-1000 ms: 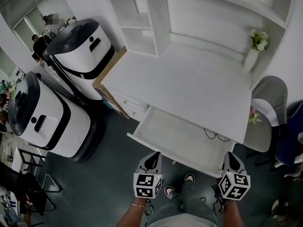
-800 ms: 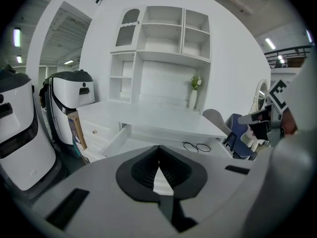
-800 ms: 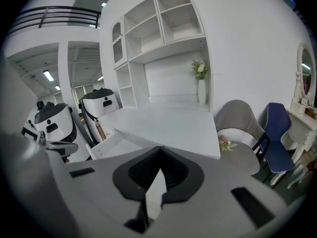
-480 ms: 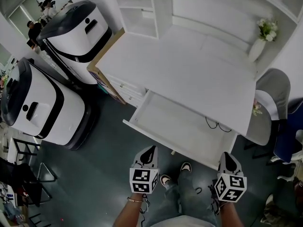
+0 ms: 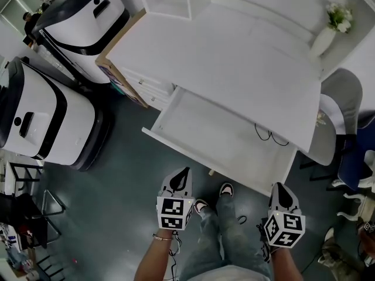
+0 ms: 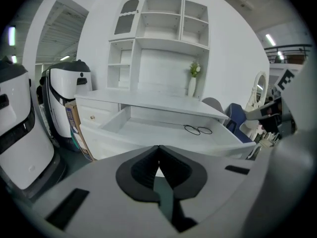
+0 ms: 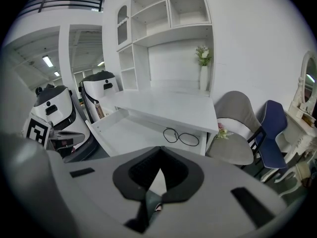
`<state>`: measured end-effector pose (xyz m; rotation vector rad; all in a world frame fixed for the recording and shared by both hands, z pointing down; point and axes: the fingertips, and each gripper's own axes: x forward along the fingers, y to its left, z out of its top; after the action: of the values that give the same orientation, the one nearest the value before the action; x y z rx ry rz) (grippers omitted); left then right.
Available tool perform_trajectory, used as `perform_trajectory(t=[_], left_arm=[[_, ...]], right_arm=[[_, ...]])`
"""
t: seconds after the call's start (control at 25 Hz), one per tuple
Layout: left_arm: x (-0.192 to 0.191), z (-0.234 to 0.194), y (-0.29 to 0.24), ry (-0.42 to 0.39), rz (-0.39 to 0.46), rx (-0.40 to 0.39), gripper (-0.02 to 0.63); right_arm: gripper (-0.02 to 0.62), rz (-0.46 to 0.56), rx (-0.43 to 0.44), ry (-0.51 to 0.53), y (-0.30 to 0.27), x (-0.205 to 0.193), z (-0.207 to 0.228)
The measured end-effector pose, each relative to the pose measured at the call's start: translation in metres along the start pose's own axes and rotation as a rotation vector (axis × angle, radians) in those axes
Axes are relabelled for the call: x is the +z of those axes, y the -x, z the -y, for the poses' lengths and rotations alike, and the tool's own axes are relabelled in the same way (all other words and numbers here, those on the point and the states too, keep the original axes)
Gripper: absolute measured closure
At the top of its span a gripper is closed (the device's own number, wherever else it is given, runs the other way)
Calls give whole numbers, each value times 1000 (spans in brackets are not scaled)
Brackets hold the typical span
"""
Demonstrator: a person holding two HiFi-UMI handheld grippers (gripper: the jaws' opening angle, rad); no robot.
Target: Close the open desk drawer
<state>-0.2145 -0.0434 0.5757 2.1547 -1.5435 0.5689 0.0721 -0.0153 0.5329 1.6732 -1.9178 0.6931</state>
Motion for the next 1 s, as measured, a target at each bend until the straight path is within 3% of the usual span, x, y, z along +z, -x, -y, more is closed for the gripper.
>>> perform_trajectory(t=[0.12,0.44,1.0], left_arm=[[-3,2,-3,-45,-10,-14,588],[-6,4,-14,2,-15,-47,588],[-8,5,-35,-29,-57,-87,588]], right_arm=[[589,-5,-1,-14,0,-5,-1],[589,-7,-16,-15,-1,-4,5],[589,-30,-57,-64,-7,-6,17]])
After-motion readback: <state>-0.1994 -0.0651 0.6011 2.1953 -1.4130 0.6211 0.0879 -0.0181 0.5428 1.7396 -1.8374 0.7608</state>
